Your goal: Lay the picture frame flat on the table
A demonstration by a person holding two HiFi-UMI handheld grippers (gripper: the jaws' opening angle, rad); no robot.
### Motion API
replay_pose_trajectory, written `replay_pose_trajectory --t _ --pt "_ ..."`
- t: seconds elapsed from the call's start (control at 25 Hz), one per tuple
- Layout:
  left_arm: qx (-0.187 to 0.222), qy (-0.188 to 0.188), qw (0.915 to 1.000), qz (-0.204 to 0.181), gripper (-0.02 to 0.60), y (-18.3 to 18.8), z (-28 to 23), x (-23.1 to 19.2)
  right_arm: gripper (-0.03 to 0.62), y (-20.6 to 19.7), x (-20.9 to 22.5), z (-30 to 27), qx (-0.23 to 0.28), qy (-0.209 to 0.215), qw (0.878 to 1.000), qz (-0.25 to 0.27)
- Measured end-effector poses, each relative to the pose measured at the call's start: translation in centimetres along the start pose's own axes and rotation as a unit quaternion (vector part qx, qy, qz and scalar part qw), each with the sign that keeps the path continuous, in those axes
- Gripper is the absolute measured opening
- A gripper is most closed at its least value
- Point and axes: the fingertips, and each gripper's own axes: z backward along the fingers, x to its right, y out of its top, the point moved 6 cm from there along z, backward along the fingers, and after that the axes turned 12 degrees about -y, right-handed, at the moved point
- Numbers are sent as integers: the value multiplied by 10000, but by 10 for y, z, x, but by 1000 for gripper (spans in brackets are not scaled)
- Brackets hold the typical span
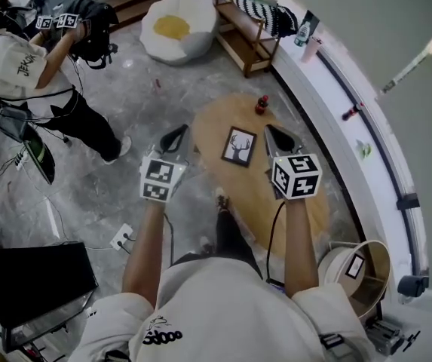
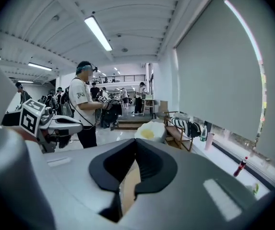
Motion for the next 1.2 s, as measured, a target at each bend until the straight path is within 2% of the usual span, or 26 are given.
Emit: replay_pose_trajectory --t 0.16,0.72,0.96,1.2 --pt "181 85 9997 -122 9 25 21 8 3 28 -10 31 359 11 9991 227" --pt "624 209 9956 -674 9 94 87 49 3 86 -31 131 1309 79 9894 622" --pt "1065 187 9900 -901 9 126 114 63 3 98 -43 154 1538 171 9847 805" --pt "1157 276 9853 -1225 9 142 132 69 3 107 -57 168 1660 247 9817 895"
